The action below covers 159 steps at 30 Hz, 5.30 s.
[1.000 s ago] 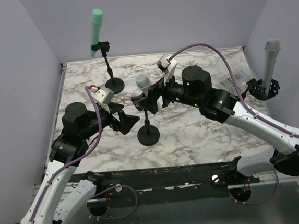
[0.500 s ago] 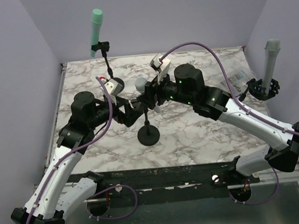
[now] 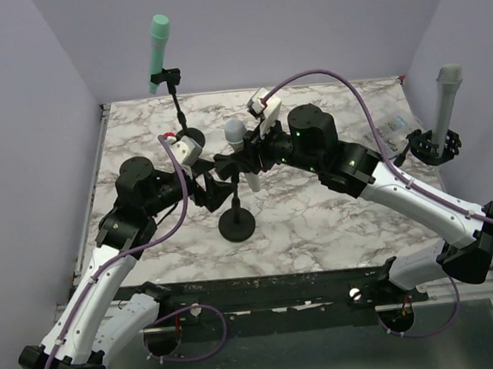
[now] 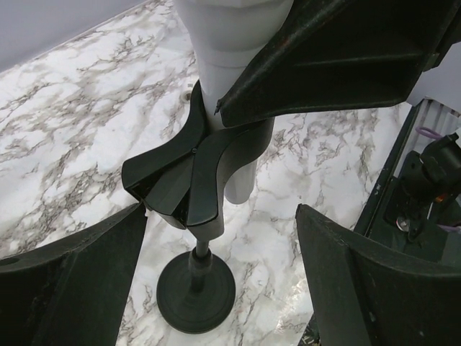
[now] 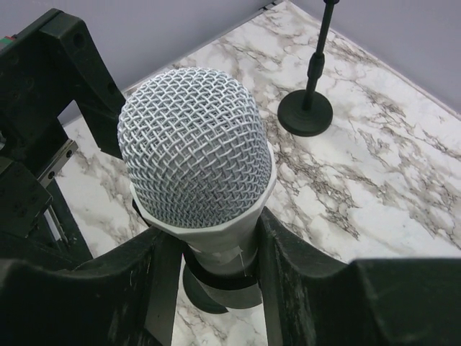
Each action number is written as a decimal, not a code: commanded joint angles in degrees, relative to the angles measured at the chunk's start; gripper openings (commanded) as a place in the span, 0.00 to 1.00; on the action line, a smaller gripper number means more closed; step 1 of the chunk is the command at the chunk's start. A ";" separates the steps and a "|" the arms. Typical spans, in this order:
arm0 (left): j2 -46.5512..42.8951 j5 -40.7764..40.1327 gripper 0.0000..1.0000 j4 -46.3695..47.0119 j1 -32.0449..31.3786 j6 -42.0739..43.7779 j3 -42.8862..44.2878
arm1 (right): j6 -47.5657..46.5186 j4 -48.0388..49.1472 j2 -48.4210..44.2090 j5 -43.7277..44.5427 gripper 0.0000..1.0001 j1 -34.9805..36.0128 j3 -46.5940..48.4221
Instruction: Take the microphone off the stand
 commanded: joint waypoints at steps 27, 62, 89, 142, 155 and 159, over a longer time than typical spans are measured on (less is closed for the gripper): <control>2.04 20.45 0.86 61.52 10.95 -13.30 -24.33 | -7.57 2.35 -2.27 -4.62 0.01 0.41 -2.65; 6.50 20.45 0.64 59.99 9.63 -11.68 -23.20 | -5.75 3.85 -1.35 -7.51 0.01 0.41 -2.43; 5.15 16.66 0.00 47.10 8.84 -4.72 -21.95 | -0.12 5.67 -5.92 3.79 0.01 0.39 7.57; 0.72 -0.08 0.97 3.61 9.11 -48.73 -4.45 | 8.84 -3.36 -22.32 24.26 0.01 0.38 -10.20; -1.41 -4.10 0.80 3.20 8.50 -44.19 -15.62 | 9.20 -2.59 -22.25 23.29 0.01 0.42 -11.57; -2.44 -4.59 0.78 3.99 8.05 -43.91 -20.15 | 9.29 -1.80 -21.33 22.81 0.01 0.38 -12.39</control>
